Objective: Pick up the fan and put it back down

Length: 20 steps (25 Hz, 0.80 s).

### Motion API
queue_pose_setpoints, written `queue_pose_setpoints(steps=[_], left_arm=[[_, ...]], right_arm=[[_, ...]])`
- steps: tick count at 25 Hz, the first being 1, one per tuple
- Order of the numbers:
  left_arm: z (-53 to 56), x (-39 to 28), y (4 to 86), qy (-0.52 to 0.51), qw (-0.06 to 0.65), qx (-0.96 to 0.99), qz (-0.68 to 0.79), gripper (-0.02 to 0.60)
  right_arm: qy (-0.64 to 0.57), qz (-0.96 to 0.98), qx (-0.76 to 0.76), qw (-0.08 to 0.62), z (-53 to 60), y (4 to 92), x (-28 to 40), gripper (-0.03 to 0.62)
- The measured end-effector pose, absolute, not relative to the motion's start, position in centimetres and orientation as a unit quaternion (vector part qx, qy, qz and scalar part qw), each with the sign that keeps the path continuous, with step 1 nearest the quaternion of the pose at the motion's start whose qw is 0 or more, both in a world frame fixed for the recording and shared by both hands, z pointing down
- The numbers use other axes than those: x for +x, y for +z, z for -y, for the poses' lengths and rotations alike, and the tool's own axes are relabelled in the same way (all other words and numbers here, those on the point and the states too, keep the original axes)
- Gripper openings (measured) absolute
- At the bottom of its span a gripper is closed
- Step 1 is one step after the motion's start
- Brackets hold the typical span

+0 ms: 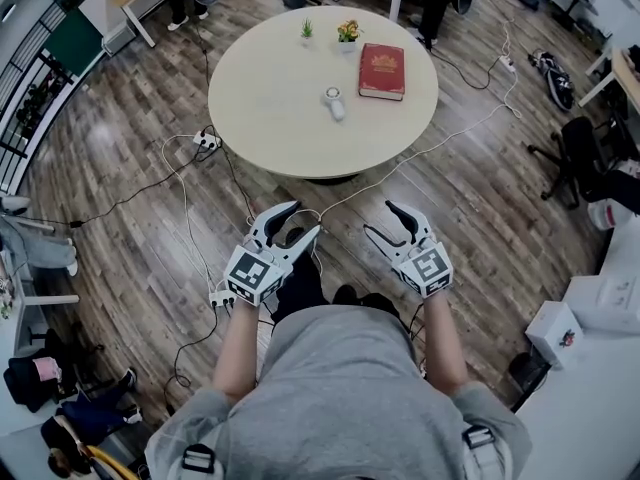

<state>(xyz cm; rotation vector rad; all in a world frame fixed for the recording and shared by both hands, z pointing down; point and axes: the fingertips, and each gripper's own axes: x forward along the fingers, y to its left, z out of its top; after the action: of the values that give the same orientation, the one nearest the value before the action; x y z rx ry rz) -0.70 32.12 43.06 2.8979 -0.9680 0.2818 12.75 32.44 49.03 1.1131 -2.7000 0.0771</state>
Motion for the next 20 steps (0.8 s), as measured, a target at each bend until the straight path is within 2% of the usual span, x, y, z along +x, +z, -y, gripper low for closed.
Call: queue_pose_setpoints(steps=[20], left_arm=[[-25.9,-1.1,42.9,0.085,0.021,0.954,0.287,0.225]], right_arm=[[0.023,0.903,0.415,0.109,-27.1,49.5,12.8,0.278]])
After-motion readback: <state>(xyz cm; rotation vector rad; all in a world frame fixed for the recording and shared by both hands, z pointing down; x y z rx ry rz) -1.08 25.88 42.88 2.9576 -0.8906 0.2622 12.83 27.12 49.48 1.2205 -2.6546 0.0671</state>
